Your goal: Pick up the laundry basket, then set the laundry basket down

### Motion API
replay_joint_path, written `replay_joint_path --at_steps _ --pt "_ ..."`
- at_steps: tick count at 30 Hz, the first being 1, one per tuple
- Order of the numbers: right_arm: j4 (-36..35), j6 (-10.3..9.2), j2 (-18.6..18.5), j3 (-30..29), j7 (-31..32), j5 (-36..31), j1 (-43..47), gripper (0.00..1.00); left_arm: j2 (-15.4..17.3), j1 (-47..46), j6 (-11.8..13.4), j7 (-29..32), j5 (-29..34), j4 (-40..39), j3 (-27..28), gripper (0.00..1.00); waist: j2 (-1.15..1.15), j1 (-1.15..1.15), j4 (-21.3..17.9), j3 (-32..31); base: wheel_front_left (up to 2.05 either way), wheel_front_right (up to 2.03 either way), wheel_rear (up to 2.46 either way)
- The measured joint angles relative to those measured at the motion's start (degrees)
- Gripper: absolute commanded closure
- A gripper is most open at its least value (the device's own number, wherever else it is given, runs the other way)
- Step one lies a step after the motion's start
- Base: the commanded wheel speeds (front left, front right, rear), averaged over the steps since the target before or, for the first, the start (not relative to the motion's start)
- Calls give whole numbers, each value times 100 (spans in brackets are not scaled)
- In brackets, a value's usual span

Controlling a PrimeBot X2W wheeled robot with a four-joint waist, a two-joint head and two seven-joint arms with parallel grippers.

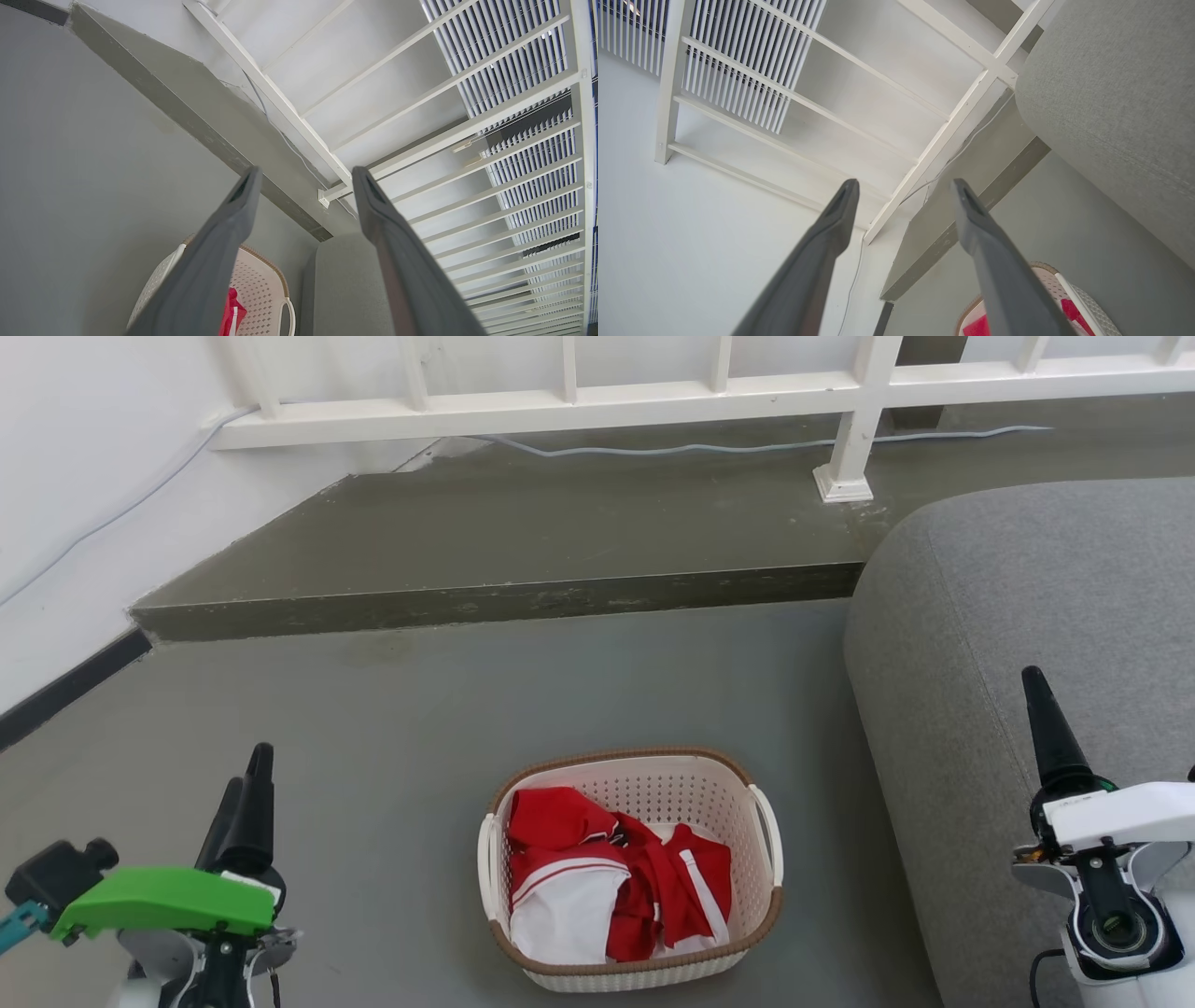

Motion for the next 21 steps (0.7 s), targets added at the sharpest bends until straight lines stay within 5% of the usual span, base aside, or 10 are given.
replay_joint_path --at_steps 21 --pt "-131 -287 -318 788 -404 -1962 1 0 207 -97 454 -408 2035 -411 -731 0 0 0 24 -6 0 0 0"
